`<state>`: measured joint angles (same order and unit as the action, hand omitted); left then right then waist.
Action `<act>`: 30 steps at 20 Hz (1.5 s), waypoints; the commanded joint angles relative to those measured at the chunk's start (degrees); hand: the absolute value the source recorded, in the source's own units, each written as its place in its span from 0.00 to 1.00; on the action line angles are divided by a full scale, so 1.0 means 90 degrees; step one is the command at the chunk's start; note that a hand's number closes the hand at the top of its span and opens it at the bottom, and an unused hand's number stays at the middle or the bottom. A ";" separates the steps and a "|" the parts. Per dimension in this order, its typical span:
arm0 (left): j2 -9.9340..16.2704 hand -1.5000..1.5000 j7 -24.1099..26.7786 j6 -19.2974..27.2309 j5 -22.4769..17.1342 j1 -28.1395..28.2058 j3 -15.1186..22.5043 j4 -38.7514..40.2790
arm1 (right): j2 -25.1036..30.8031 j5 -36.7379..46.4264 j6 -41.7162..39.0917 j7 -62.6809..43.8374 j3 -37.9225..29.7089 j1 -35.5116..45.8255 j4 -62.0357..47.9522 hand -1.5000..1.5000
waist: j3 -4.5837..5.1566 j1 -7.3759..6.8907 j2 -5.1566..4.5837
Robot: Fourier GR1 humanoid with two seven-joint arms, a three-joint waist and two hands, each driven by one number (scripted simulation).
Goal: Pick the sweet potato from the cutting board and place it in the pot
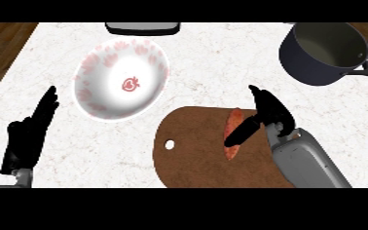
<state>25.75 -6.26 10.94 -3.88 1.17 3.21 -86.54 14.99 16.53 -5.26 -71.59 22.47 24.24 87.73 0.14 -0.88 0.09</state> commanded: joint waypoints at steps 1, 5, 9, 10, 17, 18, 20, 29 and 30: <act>-0.0034 0.50 -0.0145 0.0104 0.0123 0.0159 0.0047 -0.0292 | -0.0204 -0.0098 -0.0365 -0.1357 -0.0072 0.0246 -0.0555 0.00 | -0.0012 -0.0007 -0.0004; 0.0064 0.50 -0.0321 -0.0055 -0.0069 -0.0257 -0.0243 -0.0078 | -0.0271 -0.0004 -0.0406 -0.1435 -0.0080 0.0309 -0.0584 0.00 | -0.0010 0.0099 0.0004; -0.0088 0.50 -0.0205 0.0044 0.0088 0.0173 -0.0081 -0.0448 | -0.0718 0.0361 -0.0264 -0.1511 0.0271 0.0235 -0.0868 0.00 | -0.0011 0.0053 0.0021; 0.0023 0.50 0.0037 -0.0061 0.0159 0.0146 -0.0185 -0.0107 | -0.0679 0.0374 -0.0264 -0.1512 0.0141 0.0246 -0.0698 0.00 | -0.0008 0.0100 0.0014; -0.0267 0.50 0.0171 -0.0093 0.0195 0.0047 -0.0170 0.0170 | -0.1027 0.0578 -0.0289 -0.1174 -0.0056 0.0437 -0.1415 0.00 | -0.0010 0.0079 -0.0007; -0.0031 0.50 0.0142 -0.0340 -0.0021 -0.0033 -0.0423 0.0200 | -0.1006 0.0548 -0.0244 -0.1099 -0.0099 0.0201 -0.1296 0.00 | -0.0010 0.0099 -0.0002; -0.0007 0.50 -0.0238 -0.0240 0.0126 0.0141 -0.0317 -0.0297 | -0.0937 0.0485 -0.0549 -0.0792 -0.0241 0.0477 -0.1694 1.00 | -0.0016 0.0034 -0.0006; -0.0271 0.50 -0.0202 -0.0261 0.0283 0.0065 -0.0391 -0.0259 | -0.1148 0.1031 -0.0520 -0.0369 -0.0137 0.0416 -0.1696 1.00 | -0.0014 0.0054 -0.0004; -0.0513 0.50 -0.0001 -0.0125 0.0363 0.0424 -0.0218 -0.0362 | -0.1041 0.0890 -0.0708 -0.0543 -0.0209 0.0290 -0.1451 1.00 | -0.0013 0.0060 0.0009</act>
<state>23.40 -7.11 9.02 -1.28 1.96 0.07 -87.73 6.88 24.87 -8.01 -66.08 21.01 26.48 74.52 0.24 -0.19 0.36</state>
